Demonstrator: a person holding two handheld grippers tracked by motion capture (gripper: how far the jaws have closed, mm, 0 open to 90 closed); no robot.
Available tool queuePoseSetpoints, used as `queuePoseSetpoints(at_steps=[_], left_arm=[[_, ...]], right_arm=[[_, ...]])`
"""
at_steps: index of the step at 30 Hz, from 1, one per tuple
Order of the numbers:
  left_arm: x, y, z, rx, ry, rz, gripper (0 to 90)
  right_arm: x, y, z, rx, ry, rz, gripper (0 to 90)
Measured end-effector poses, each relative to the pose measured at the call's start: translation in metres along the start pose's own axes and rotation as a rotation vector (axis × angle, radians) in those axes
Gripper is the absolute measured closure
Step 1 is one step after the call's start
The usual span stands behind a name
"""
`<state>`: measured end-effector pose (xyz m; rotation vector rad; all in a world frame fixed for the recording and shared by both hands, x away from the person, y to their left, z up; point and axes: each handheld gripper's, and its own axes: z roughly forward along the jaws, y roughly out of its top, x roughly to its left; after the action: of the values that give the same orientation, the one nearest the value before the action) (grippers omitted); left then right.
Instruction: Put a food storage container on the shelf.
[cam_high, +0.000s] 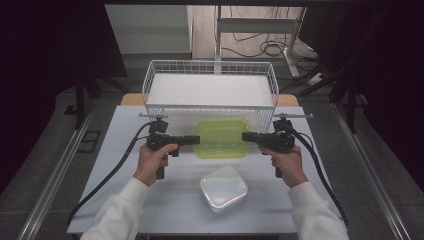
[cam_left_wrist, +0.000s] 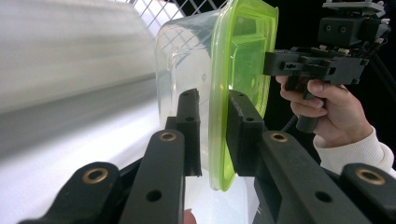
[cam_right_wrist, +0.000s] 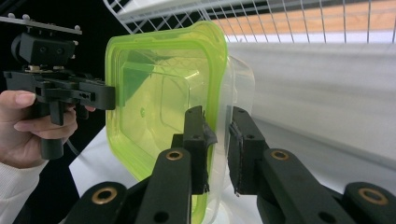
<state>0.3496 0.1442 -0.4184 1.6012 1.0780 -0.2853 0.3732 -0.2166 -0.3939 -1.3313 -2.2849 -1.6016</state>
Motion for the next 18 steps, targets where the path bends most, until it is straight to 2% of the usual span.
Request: queuePoseSetpoints(at_steps=[6,14,18], left_arm=[[-0.013,0.010,-0.008,-0.022,-0.003,0.026,77.6],[-0.021,0.023,-0.014,-0.036,-0.012,0.034,77.7],[-0.023,0.034,-0.018,-0.041,-0.002,0.047,77.8]], right_arm=[[0.012,0.012,-0.009,-0.022,0.002,-0.025,78.5],[0.022,0.027,-0.017,-0.042,-0.001,-0.052,78.3],[0.026,0.038,-0.017,-0.051,-0.005,-0.069,78.2]])
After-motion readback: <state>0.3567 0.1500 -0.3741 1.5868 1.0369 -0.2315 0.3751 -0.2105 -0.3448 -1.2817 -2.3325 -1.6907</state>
